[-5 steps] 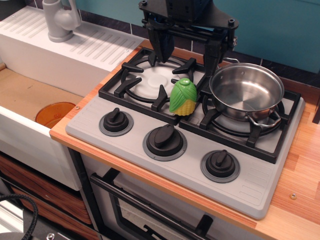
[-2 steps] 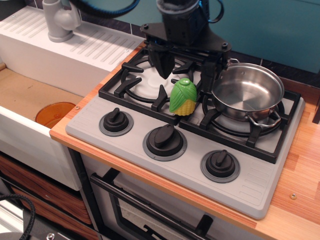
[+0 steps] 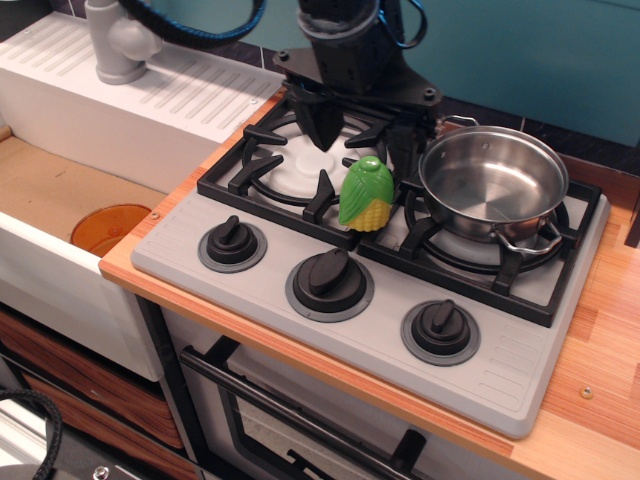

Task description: Put corncob in pot or pan an put pot or pan on stove

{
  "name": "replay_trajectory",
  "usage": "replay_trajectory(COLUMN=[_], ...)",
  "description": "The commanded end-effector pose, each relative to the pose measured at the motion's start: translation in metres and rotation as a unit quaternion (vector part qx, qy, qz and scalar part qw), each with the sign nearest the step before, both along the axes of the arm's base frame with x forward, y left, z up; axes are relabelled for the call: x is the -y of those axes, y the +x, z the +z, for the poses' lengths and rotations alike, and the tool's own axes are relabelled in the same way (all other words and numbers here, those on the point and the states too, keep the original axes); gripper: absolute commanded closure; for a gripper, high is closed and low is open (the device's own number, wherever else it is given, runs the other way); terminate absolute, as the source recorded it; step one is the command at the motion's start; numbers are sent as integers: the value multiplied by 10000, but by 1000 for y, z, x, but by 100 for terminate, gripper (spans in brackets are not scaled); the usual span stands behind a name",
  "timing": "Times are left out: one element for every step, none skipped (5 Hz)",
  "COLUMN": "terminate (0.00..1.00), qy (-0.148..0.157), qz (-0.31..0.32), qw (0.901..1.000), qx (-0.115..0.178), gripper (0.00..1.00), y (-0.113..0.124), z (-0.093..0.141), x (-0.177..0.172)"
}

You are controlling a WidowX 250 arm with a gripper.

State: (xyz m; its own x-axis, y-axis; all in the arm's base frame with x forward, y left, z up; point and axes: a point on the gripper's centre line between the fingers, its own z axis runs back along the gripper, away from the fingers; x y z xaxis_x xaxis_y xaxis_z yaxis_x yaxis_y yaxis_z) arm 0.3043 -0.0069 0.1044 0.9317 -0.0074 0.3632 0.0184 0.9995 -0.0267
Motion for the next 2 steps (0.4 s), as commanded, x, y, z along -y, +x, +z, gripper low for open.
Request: replay_trajectory(terminate=[0,0], qy=[208,188], qz=[72,126], qw=[9990,9987], qx=[394,464], gripper=[0,0], y=[9,11], z=[0,-9], x=[-9,-8])
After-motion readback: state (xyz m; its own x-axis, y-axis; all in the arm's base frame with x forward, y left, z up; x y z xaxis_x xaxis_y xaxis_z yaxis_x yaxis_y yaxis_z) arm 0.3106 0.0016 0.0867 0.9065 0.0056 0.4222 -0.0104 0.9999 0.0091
